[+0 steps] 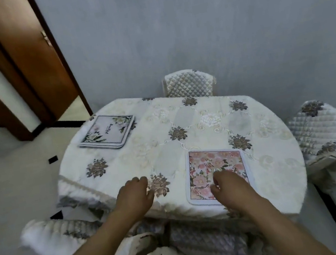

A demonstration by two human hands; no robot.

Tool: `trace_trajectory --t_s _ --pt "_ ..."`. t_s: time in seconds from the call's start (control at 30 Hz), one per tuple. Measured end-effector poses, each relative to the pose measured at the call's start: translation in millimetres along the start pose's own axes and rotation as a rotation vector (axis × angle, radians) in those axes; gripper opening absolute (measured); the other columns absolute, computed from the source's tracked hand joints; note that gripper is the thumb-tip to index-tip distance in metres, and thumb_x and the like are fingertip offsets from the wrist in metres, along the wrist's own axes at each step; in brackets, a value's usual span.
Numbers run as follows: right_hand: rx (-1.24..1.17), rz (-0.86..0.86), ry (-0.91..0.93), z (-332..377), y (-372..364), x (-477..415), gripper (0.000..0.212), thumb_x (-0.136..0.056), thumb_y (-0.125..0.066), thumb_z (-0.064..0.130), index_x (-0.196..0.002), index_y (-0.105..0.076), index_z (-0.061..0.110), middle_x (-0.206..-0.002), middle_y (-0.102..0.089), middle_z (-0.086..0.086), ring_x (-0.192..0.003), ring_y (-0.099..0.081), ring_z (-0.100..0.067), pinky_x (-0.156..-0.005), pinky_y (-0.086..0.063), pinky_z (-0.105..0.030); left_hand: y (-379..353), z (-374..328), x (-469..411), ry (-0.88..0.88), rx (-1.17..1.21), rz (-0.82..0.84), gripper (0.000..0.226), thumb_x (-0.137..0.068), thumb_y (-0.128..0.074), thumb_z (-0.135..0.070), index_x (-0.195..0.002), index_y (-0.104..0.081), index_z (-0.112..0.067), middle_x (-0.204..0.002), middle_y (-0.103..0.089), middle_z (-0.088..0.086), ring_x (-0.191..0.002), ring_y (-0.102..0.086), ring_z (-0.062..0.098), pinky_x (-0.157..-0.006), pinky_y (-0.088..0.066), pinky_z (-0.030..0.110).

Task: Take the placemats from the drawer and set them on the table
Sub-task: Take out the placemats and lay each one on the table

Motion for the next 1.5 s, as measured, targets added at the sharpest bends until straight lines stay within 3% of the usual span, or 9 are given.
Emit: trace_trajectory --t_s 0.23,0.3,0.6,0.77,0.9,1.0,1.13,1.33,1.5 --pt "0.008 0.065 0.186 35.6 -6.4 14.8 0.021 -0.092 -0.049 0.035 -0.085 -0.050 0.016 -0.081 -0.053 -0.005 -0.071 -0.051 -0.023 -0.064 -0.045 -0.036 38.4 28.3 98.2 0.148 0.016 -0.113 0.025 -0.089 -0.052 -0.040 -0.096 -0.054 -0.016 -0.090 -0.058 0.008 -0.084 -0.058 0.030 -0.063 -0.043 0.035" --pt "-0.005 0.099 0.238 54.2 -18.3 22.3 0.021 -0.091 -0.050 0.034 -0.083 -0.049 0.015 -0.082 -0.054 -0.007 -0.073 -0.053 -0.025 -0.063 -0.043 -0.036 46.8 39.4 131.7 0.209 0.037 -0.140 0.024 -0.086 -0.051 -0.042 -0.096 -0.055 -0.020 -0.091 -0.059 0.004 -0.083 -0.059 0.028 -0.066 -0.049 0.036" --pt "-0.026 0.186 0.527 194.7 -52.1 74.5 0.017 -0.086 -0.051 0.030 -0.081 -0.052 0.014 -0.082 -0.057 -0.007 -0.076 -0.056 -0.026 -0.065 -0.046 -0.037 69.2 112.8 273.6 0.532 -0.091 -0.164 0.034 -0.089 -0.048 -0.047 -0.107 -0.055 -0.019 -0.098 -0.062 0.005 -0.088 -0.058 0.026 -0.071 -0.042 0.036" --pt "0.047 0.244 0.640 275.2 -72.7 96.0 0.027 -0.085 -0.050 0.034 -0.065 -0.036 0.025 -0.069 -0.045 0.002 -0.069 -0.053 -0.024 -0.059 -0.042 -0.034 79.7 161.7 333.8 0.644 -0.097 -0.201 0.035 -0.091 -0.048 -0.047 -0.111 -0.056 -0.020 -0.105 -0.064 0.004 -0.096 -0.058 0.026 -0.081 -0.044 0.038" --pt "0.094 0.251 0.710 353.1 -98.6 110.5 0.019 -0.088 -0.049 0.040 -0.083 -0.055 0.023 -0.081 -0.058 0.000 -0.076 -0.058 -0.023 -0.067 -0.051 -0.036 83.5 219.4 383.1 0.721 -0.113 -0.198 0.034 -0.091 -0.048 -0.046 -0.109 -0.057 -0.019 -0.105 -0.064 0.005 -0.099 -0.057 0.026 -0.086 -0.041 0.038" --pt "0.148 0.230 0.754 419.8 -121.5 123.8 0.024 -0.091 -0.049 0.037 -0.095 -0.060 0.016 -0.093 -0.063 -0.007 -0.082 -0.061 -0.025 -0.065 -0.046 -0.032 85.3 270.6 420.3 0.764 -0.095 -0.191 0.032 -0.093 -0.045 -0.044 -0.111 -0.055 -0.019 -0.106 -0.063 0.005 -0.101 -0.056 0.026 -0.087 -0.039 0.039" --pt "0.132 0.224 0.773 506.3 -164.3 139.9 0.022 -0.086 -0.048 0.031 -0.077 -0.053 0.012 -0.071 -0.057 -0.004 -0.066 -0.058 -0.025 -0.061 -0.048 -0.032 85.5 344.1 468.2 0.795 -0.099 -0.169 0.032 -0.094 -0.043 -0.043 -0.109 -0.054 -0.018 -0.107 -0.063 0.006 -0.101 -0.056 0.028 -0.087 -0.039 0.039" --pt "0.233 0.128 0.850 597.3 -204.3 156.3 0.022 -0.088 -0.048 0.031 -0.085 -0.054 0.010 -0.082 -0.055 -0.008 -0.076 -0.056 -0.028 -0.063 -0.038 -0.030 90.4 429.7 513.1 0.829 -0.088 -0.117 0.034 -0.093 -0.044 -0.045 -0.110 -0.055 -0.017 -0.107 -0.062 0.007 -0.101 -0.056 0.028 -0.087 -0.039 0.039" --pt "0.257 0.154 0.854 643.4 -231.9 146.2 0.019 -0.087 -0.047 0.032 -0.086 -0.052 0.013 -0.089 -0.059 -0.009 -0.083 -0.059 -0.031 -0.071 -0.043 -0.034 86.5 472.3 512.1 0.819 -0.040 -0.098 0.036 -0.093 -0.044 -0.045 -0.111 -0.056 -0.017 -0.107 -0.062 0.006 -0.101 -0.055 0.027 -0.087 -0.040 0.039"
Point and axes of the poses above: each hand's wrist, its own x-axis away from the middle knuckle, its own y-axis out of the back of the hand, z = x × y, the point moved 5 cm from there along -x, towards the middle knuckle
